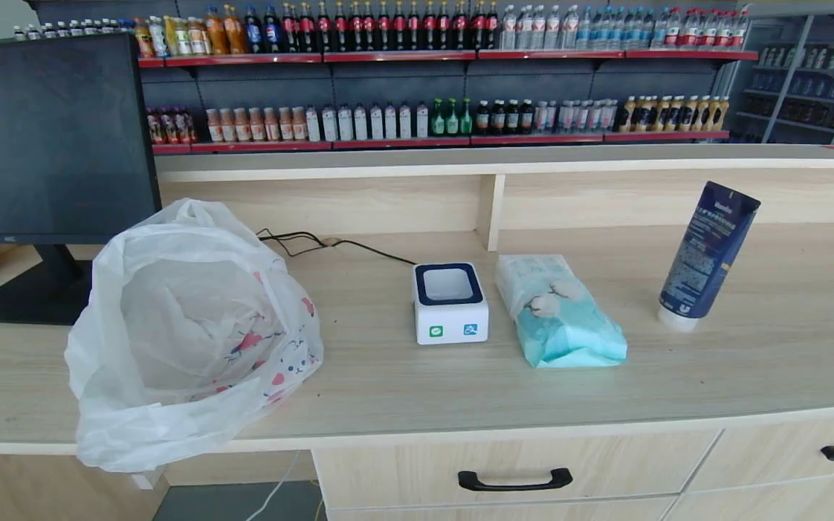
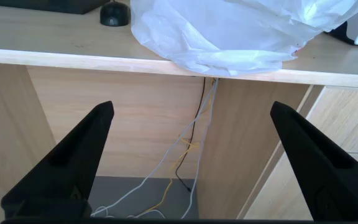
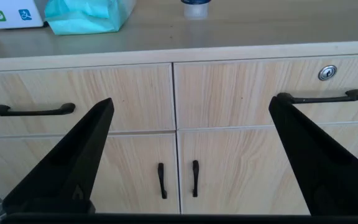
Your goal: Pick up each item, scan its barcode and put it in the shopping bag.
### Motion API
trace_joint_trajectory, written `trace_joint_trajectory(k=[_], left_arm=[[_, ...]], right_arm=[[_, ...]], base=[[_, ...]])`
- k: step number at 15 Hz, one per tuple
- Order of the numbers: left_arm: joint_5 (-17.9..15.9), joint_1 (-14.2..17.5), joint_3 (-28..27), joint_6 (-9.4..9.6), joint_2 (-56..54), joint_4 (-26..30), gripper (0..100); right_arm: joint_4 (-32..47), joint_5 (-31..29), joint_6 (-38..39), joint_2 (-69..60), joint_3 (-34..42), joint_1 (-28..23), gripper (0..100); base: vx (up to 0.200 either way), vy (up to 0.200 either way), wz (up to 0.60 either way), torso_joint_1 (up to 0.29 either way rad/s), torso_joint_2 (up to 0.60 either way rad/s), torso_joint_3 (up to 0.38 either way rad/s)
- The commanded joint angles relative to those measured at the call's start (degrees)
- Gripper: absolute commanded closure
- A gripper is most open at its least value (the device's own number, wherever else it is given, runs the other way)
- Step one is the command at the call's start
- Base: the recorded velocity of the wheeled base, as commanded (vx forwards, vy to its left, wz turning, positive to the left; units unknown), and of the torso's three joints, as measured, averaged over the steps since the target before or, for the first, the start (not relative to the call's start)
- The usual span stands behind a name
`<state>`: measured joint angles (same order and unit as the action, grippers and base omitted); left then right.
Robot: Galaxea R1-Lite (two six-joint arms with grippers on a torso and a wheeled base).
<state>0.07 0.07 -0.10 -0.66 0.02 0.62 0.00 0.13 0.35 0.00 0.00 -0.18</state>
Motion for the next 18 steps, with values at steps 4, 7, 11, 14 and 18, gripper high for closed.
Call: trace_joint_trajectory(k=[4, 7, 11, 14, 18], left_arm=[[0.0, 0.0, 0.0, 0.04, 0.1, 0.0, 0], [0.0, 0.0, 0.0, -0.04, 0.1, 0.0, 0], [0.0, 0.0, 0.0, -0.04, 0.1, 0.0, 0], [0.0, 0.0, 0.0, -0.04, 0.1, 0.0, 0], [0.0, 0.0, 0.0, -0.04, 0.1, 0.0, 0]], right_arm=[[0.0, 0.0, 0.0, 0.0, 0.0, 0.0, 0], [-0.1, -0.2, -0.8, 0.0, 0.0, 0.0, 0], [-7.1, 2.1, -3.6, 0.5, -6.2, 0.1, 0], [-6.2, 4.4, -7.9, 2.7, -7.7, 0.1, 0], [-6.2, 4.3, -9.1, 13.2, -16.4, 0.1, 0]], base=[[0.000, 0.000, 0.00, 0.000, 0.00, 0.000], [0.000, 0.000, 0.00, 0.000, 0.00, 0.000], [0.000, 0.000, 0.00, 0.000, 0.00, 0.000], [0.000, 0.000, 0.00, 0.000, 0.00, 0.000], [0.000, 0.000, 0.00, 0.000, 0.00, 0.000]])
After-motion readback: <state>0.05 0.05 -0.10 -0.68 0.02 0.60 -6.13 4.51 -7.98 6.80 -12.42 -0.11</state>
